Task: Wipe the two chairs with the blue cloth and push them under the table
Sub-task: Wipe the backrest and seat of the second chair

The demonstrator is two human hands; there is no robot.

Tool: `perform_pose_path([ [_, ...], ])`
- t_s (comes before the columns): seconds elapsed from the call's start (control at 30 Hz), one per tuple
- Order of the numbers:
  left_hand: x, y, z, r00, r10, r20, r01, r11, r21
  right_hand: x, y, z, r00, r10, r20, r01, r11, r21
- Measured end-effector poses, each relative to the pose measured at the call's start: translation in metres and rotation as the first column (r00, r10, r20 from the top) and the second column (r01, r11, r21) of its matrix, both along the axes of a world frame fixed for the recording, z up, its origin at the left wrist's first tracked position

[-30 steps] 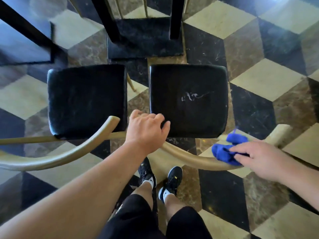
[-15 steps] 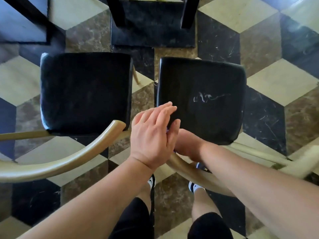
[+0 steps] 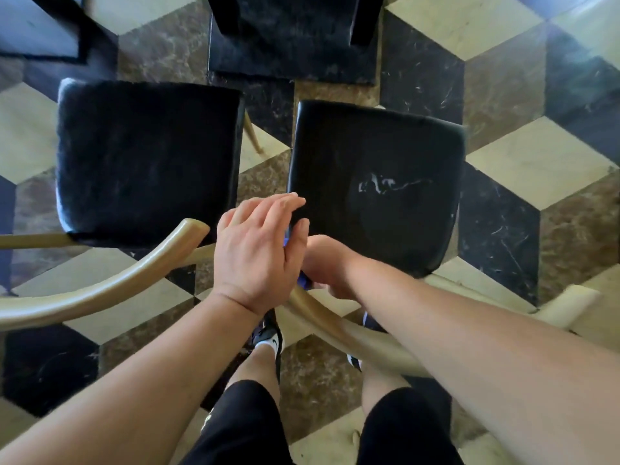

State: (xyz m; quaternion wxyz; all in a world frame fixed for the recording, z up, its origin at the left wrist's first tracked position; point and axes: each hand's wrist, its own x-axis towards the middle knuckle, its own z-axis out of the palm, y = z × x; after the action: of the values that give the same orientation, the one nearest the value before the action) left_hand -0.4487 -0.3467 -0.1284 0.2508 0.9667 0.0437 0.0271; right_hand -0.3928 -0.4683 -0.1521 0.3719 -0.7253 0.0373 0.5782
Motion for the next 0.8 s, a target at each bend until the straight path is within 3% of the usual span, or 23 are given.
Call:
perform_pose_path([
  [0.1, 0.003, -0.004, 0.009, 0.994, 0.033, -0.106, -0.027, 0.998, 0.065, -0.008, -0.026, 0.044, 0.982, -0.181, -0.051, 0.187, 0.968, 0.167],
  [0.17, 0.003, -0.006, 0.013, 0.983, 0.042, -0.177, -0.013, 0.986, 0.165, -0.014, -0.052, 0.065, 0.988, -0.031, 0.149, 0.003, 0.983, 0.184],
  [0.23, 0.006, -0.011, 0.016, 0.956, 0.025, -0.292, 0.066, 0.952, 0.299, -0.022, -0.084, 0.082, 0.934, 0.16, 0.319, -0.21, 0.969, 0.131],
  [0.33, 0.017, -0.034, 0.02, 0.768, 0.002, -0.64, 0.354, 0.832, 0.427, -0.037, -0.136, 0.105, 0.831, 0.405, 0.381, -0.447, 0.894, 0.024],
  [0.4, 0.022, -0.062, 0.019, 0.58, -0.152, -0.8, 0.525, 0.821, 0.224, -0.042, -0.168, 0.114, 0.779, 0.488, 0.394, -0.512, 0.858, -0.051],
  [0.47, 0.017, -0.098, 0.019, 0.383, -0.348, -0.856, 0.556, 0.827, -0.088, -0.042, -0.199, 0.116, 0.729, 0.548, 0.41, -0.54, 0.829, -0.147],
  [0.53, 0.003, -0.137, 0.02, 0.252, -0.462, -0.85, 0.472, 0.826, -0.309, -0.037, -0.23, 0.117, 0.674, 0.621, 0.4, -0.57, 0.782, -0.253],
  [0.7, -0.005, -0.187, 0.011, 0.099, -0.441, -0.892, 0.458, 0.816, -0.353, -0.007, -0.288, 0.109, 0.512, 0.809, 0.288, -0.601, 0.578, -0.553],
  [0.8, 0.003, -0.199, 0.007, 0.029, -0.415, -0.91, 0.39, 0.843, -0.371, 0.015, -0.285, 0.085, 0.563, 0.816, 0.132, -0.623, 0.524, -0.581],
])
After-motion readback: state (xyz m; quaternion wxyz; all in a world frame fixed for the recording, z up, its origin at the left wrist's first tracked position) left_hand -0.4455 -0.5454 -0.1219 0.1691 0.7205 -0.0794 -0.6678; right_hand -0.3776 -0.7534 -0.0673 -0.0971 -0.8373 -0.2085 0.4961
